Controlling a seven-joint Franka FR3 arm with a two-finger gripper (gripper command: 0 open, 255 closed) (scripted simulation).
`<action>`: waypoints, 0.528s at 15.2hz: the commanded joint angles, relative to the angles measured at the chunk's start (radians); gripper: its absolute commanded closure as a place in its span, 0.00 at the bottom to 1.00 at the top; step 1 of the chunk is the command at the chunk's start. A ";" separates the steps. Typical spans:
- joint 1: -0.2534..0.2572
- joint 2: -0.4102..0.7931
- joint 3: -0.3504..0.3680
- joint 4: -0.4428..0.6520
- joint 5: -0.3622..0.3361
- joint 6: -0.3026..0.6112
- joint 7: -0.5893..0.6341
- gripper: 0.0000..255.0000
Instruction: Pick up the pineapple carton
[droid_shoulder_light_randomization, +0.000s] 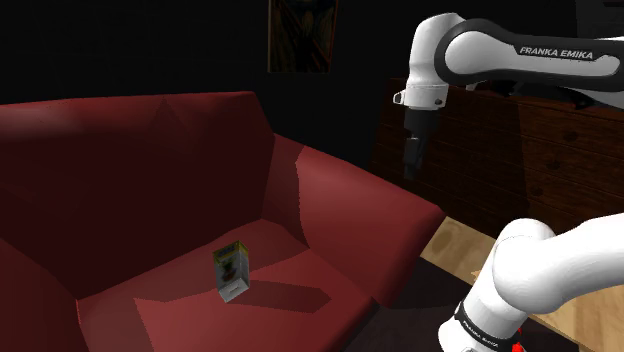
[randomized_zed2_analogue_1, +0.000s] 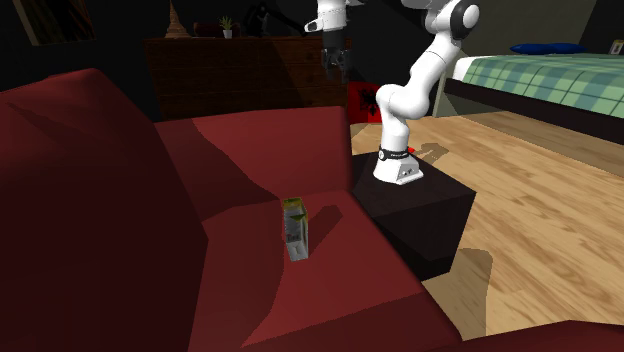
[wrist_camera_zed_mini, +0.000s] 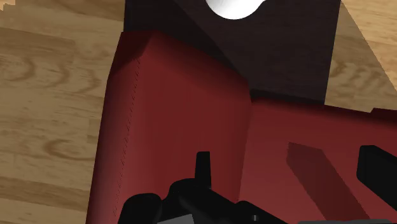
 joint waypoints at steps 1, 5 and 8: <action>0.000 0.000 0.000 0.000 0.000 0.000 0.000 0.00; 0.043 0.113 0.009 0.005 0.004 0.119 -0.066 0.00; 0.074 0.203 0.019 0.021 0.008 0.202 -0.115 0.00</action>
